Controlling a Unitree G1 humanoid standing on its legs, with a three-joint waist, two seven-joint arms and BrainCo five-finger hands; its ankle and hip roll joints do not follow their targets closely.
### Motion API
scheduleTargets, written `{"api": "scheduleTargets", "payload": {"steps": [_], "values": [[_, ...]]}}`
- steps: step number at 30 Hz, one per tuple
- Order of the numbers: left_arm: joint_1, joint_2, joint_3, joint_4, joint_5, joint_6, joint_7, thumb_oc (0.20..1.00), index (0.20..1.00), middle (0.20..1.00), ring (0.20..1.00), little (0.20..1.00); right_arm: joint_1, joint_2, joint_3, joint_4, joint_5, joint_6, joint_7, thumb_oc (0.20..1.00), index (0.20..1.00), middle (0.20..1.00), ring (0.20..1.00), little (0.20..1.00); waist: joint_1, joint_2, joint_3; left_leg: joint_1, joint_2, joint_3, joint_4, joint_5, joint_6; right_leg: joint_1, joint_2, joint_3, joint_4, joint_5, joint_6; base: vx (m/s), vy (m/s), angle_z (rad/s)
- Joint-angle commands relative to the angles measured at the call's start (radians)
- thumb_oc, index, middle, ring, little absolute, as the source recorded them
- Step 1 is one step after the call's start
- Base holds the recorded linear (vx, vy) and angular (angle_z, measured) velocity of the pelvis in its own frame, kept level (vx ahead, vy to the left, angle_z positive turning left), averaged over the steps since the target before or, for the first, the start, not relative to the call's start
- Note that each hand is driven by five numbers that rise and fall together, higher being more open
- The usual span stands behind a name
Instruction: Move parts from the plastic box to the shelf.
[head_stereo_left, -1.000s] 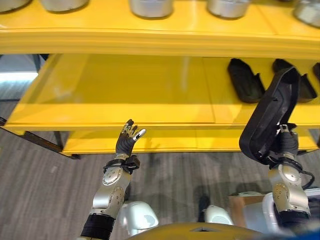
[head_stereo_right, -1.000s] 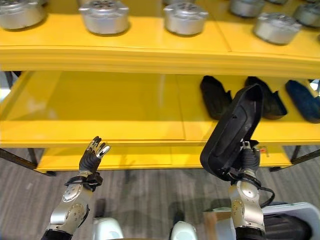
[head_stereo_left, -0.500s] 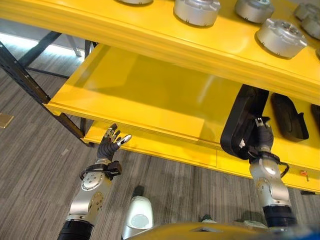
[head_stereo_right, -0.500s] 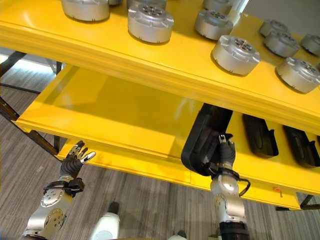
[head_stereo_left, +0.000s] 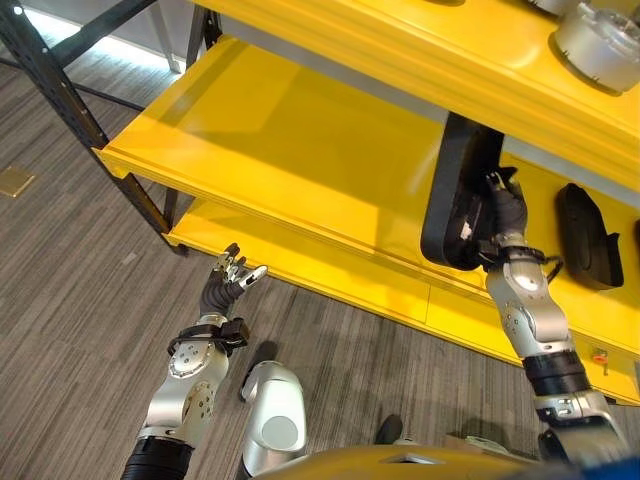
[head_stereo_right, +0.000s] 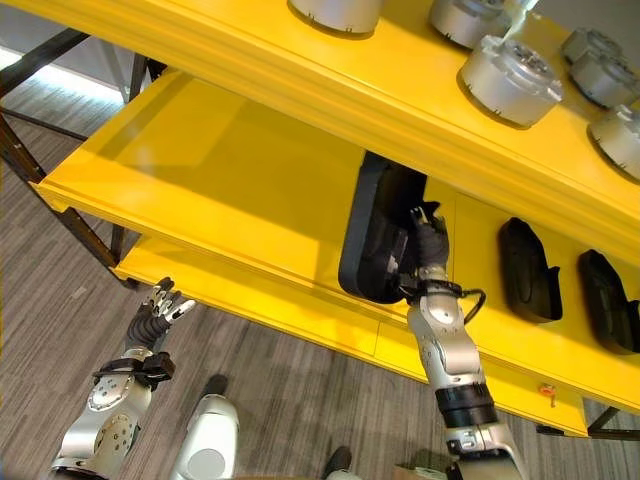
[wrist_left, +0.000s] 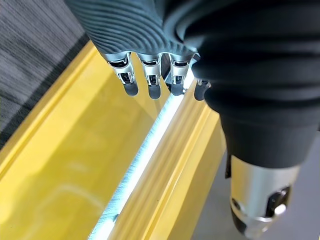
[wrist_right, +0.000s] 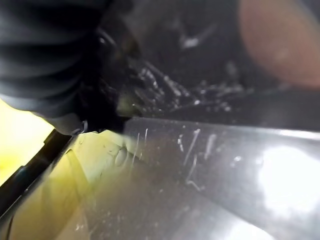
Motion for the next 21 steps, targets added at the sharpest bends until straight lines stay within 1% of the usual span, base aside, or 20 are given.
{"api": "scheduleTargets", "payload": {"steps": [1, 3, 4, 5, 6, 7, 9, 11, 12, 13, 14, 16, 17, 18, 19, 20, 21], "values": [[0.003, 0.006, -0.049, -0.093, -0.038, -0.037, -0.001, 1.0, 1.0, 1.0, 1.0, 1.0, -0.108, -0.074, -0.004, 0.029, 0.0, -0.024, -0.014, 0.2, 0.2, 0.2, 0.2, 0.2, 0.029, 0.066, -0.034, 0.154, -0.013, 0.074, -0.223, 0.055, 0.072, 0.04, -0.015, 0.006, 0.143, -0.033, 0.067, -0.04, -0.026, 0.08], [-0.013, 0.02, -0.072, -0.092, -0.049, -0.042, 0.004, 1.0, 1.0, 1.0, 1.0, 1.0, -0.184, -0.088, 0.031, 0.092, -0.005, -0.012, -0.029, 0.2, 0.2, 0.2, 0.2, 0.2, 0.037, 0.076, -0.01, 0.131, -0.013, 0.066, -0.189, 0.05, 0.069, 0.03, -0.013, 0.006, 0.168, -0.053, 0.06, -0.09, -0.027, 0.04], [-0.034, 0.03, -0.087, -0.092, -0.058, -0.047, 0.01, 1.0, 1.0, 1.0, 1.0, 1.0, -0.245, -0.102, 0.048, 0.134, -0.014, -0.003, -0.042, 0.2, 0.2, 0.2, 0.2, 0.2, 0.041, 0.092, 0.02, 0.102, -0.014, 0.058, -0.152, 0.044, 0.066, 0.012, -0.015, 0.004, 0.203, -0.076, 0.052, -0.15, -0.014, 0.05], [-0.046, 0.032, -0.094, -0.095, -0.064, -0.048, 0.014, 1.0, 1.0, 1.0, 1.0, 1.0, -0.264, -0.104, 0.051, 0.139, -0.021, -0.001, -0.049, 0.2, 0.2, 0.2, 0.2, 0.2, 0.043, 0.105, 0.042, 0.081, -0.017, 0.053, -0.126, 0.04, 0.065, -0.004, -0.02, 0.001, 0.231, -0.089, 0.047, -0.12, -0.005, 0.08], [-0.048, 0.032, -0.094, -0.094, -0.064, -0.048, 0.014, 1.0, 1.0, 1.0, 1.0, 1.0, -0.265, -0.104, 0.05, 0.139, -0.021, -0.001, -0.049, 0.2, 0.2, 0.2, 0.2, 0.2, 0.042, 0.106, 0.043, 0.077, -0.017, 0.051, -0.12, 0.038, 0.065, -0.007, -0.021, 0.001, 0.236, -0.091, 0.046, -0.1, 0.004, 0.08], [-0.054, 0.033, -0.101, -0.095, -0.066, -0.052, 0.016, 1.0, 1.0, 1.0, 1.0, 1.0, -0.277, -0.107, 0.052, 0.14, -0.03, -0.001, -0.053, 0.2, 0.2, 0.2, 0.2, 0.2, 0.043, 0.116, 0.058, 0.059, -0.018, 0.046, -0.104, 0.037, 0.065, -0.02, -0.024, 0.001, 0.252, -0.104, 0.042, -0.08, 0.008, 0.08], [-0.072, 0.033, -0.121, -0.093, -0.074, -0.052, 0.021, 1.0, 1.0, 1.0, 1.0, 1.0, -0.291, -0.103, 0.044, 0.151, -0.041, 0.002, -0.068, 0.2, 0.2, 0.2, 0.2, 0.2, 0.043, 0.139, 0.088, 0.018, -0.019, 0.038, -0.052, 0.021, 0.063, -0.063, -0.03, 0.002, 0.317, -0.144, 0.031, -0.11, 0.023, 0.03], [-0.083, 0.036, -0.14, -0.097, -0.075, -0.057, 0.022, 1.0, 1.0, 1.0, 1.0, 1.0, -0.318, -0.105, 0.047, 0.172, -0.054, 0.003, -0.073, 0.2, 0.2, 0.2, 0.2, 0.2, 0.039, 0.157, 0.114, -0.011, -0.023, 0.037, -0.022, 0.017, 0.066, -0.104, -0.039, 0.007, 0.369, -0.16, 0.026, -0.1, 0.043, 0.0], [-0.088, 0.04, -0.147, -0.101, -0.077, -0.06, 0.024, 1.0, 1.0, 1.0, 1.0, 1.0, -0.336, -0.116, 0.049, 0.189, -0.064, 0.003, -0.08, 0.2, 0.2, 0.2, 0.2, 0.2, 0.038, 0.165, 0.128, -0.031, -0.023, 0.038, 0.003, 0.011, 0.067, -0.125, -0.042, 0.011, 0.396, -0.173, 0.024, -0.15, 0.066, -0.01], [-0.097, 0.049, -0.158, -0.116, -0.078, -0.067, 0.026, 1.0, 1.0, 1.0, 1.0, 1.0, -0.383, -0.146, 0.068, 0.21, -0.095, 0.006, -0.081, 0.2, 0.2, 0.2, 0.2, 0.2, 0.038, 0.183, 0.155, -0.06, -0.022, 0.042, 0.037, 0.004, 0.069, -0.171, -0.051, 0.02, 0.448, -0.19, 0.02, -0.11, 0.05, 0.01], [-0.097, 0.049, -0.158, -0.115, -0.078, -0.067, 0.026, 1.0, 1.0, 1.0, 1.0, 1.0, -0.384, -0.147, 0.068, 0.211, -0.095, 0.005, -0.081, 0.2, 0.2, 0.2, 0.2, 0.2, 0.039, 0.182, 0.154, -0.063, -0.022, 0.042, 0.04, 0.002, 0.069, -0.175, -0.052, 0.022, 0.452, -0.191, 0.02, -0.11, 0.056, 0.01], [-0.102, 0.053, -0.167, -0.129, -0.085, -0.075, 0.023, 1.0, 1.0, 1.0, 1.0, 1.0, -0.425, -0.192, 0.081, 0.24, -0.135, 0.004, -0.081, 0.2, 0.2, 0.2, 0.2, 0.2, 0.041, 0.198, 0.177, -0.103, -0.027, 0.046, 0.095, -0.017, 0.075, -0.225, -0.067, 0.034, 0.516, -0.217, 0.016, -0.08, 0.053, -0.01], [-0.104, 0.05, -0.175, -0.132, -0.094, -0.083, 0.023, 1.0, 1.0, 1.0, 1.0, 1.0, -0.445, -0.203, 0.082, 0.261, -0.128, -0.002, -0.087, 0.2, 0.2, 0.2, 0.2, 0.2, 0.041, 0.204, 0.186, -0.123, -0.03, 0.045, 0.118, -0.024, 0.078, -0.246, -0.073, 0.041, 0.543, -0.225, 0.016, -0.09, 0.052, -0.03], [-0.107, 0.05, -0.186, -0.132, -0.098, -0.086, 0.026, 1.0, 1.0, 1.0, 1.0, 1.0, -0.466, -0.201, 0.078, 0.291, -0.107, -0.01, -0.092, 0.2, 0.2, 0.2, 0.2, 0.2, 0.04, 0.211, 0.197, -0.14, -0.034, 0.05, 0.138, -0.03, 0.081, -0.266, -0.077, 0.043, 0.567, -0.231, 0.015, -0.06, 0.029, 0.0], [-0.108, 0.05, -0.186, -0.132, -0.098, -0.086, 0.026, 1.0, 1.0, 1.0, 1.0, 1.0, -0.467, -0.201, 0.078, 0.293, -0.106, -0.011, -0.092, 0.2, 0.2, 0.2, 0.2, 0.2, 0.04, 0.211, 0.196, -0.143, -0.034, 0.05, 0.14, -0.031, 0.081, -0.269, -0.078, 0.044, 0.57, -0.233, 0.015, 0.0, 0.0, 0.0], [-0.122, 0.047, -0.206, -0.13, -0.107, -0.091, 0.031, 1.0, 1.0, 1.0, 1.0, 1.0, -0.515, -0.213, 0.091, 0.341, -0.098, -0.008, -0.101, 0.2, 0.2, 0.2, 0.2, 0.2, 0.041, 0.221, 0.214, -0.161, -0.037, 0.055, 0.187, -0.076, 0.082, -0.291, -0.083, 0.065, 0.621, -0.277, 0.015, 0.01, 0.015, 0.07], [-0.129, 0.047, -0.216, -0.131, -0.108, -0.092, 0.035, 1.0, 1.0, 1.0, 1.0, 1.0, -0.538, -0.213, 0.096, 0.359, -0.089, -0.009, -0.105, 0.2, 0.2, 0.2, 0.2, 0.2, 0.041, 0.227, 0.222, -0.175, -0.042, 0.057, 0.205, -0.081, 0.086, -0.304, -0.086, 0.068, 0.641, -0.281, 0.013, -0.01, 0.024, 0.06]]}}
